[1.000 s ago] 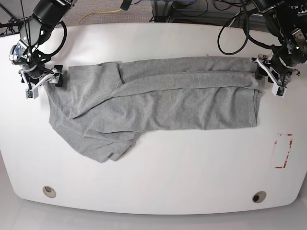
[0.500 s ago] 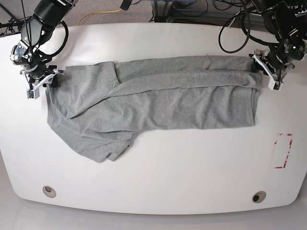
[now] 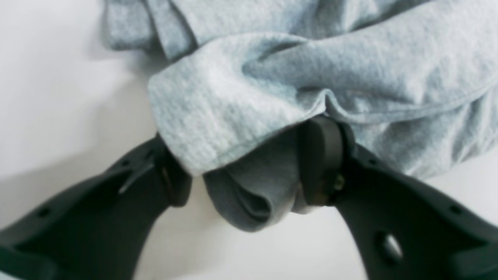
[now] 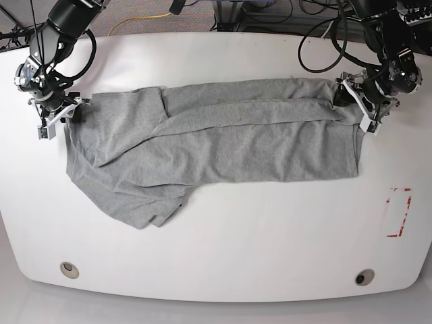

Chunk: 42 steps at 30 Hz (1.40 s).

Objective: Fold the T-shirt properly
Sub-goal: 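Grasp the hem corner with the right gripper and pull it toward the left gripper's edge, then release and move the right gripper back to the shirt's hem corner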

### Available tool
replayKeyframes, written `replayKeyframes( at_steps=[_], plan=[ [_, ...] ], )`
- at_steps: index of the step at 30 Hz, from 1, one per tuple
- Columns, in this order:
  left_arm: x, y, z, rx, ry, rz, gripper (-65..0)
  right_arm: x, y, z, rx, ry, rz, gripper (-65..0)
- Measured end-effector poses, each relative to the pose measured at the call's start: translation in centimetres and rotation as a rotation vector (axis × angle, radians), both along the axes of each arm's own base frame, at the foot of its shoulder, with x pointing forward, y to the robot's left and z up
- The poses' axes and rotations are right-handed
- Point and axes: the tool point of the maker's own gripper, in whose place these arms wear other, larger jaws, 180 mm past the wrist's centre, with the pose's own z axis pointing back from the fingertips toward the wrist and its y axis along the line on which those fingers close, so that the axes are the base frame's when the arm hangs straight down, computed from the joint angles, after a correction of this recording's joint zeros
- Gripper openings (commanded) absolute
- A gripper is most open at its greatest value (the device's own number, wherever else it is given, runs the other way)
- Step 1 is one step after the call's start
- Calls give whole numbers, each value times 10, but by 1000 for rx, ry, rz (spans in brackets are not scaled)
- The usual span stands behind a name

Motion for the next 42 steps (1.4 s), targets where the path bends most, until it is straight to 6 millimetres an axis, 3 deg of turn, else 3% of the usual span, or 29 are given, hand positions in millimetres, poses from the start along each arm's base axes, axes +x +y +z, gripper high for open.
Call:
replayKeyframes(
  at_steps=[2,4,9,13,20,25,26,29,30,34,36,42],
  plan=[
    [-5,0,-2,-2,9,1,-593,-4,1,-2,6,2,-1,-550],
    [-7,-2,-3,-13,6,2,-649,-6,1,-2,11,-6,-2,-626],
    [-17,-1,-5,-18,16,5,-639,-15,1,-4,0,27,7,-650],
    [-35,19,-2,15,36,40,-635,-34,9,-4,-22,65,13,-650],
    [-72,42,4,133,110,46,-635,-73,37,-2,-57,135,55,-650],
    [-78,53,12,178,112,31,-617,-95,51,-2,-68,181,62,-644],
    [-78,54,13,181,112,33,-601,-98,54,-2,-64,181,63,-625],
    [-82,56,12,183,119,40,-508,-102,57,0,-66,181,66,-472],
    [-83,56,12,184,122,40,-460,-102,57,0,-69,182,67,-382],
    [-83,57,12,188,123,41,-353,-99,52,9,-107,176,71,-151],
    [-81,56,13,185,116,41,-343,-94,52,18,-127,151,77,-108],
    [-73,64,21,197,85,69,-343,-54,48,52,-181,26,86,-141]
  ],
)
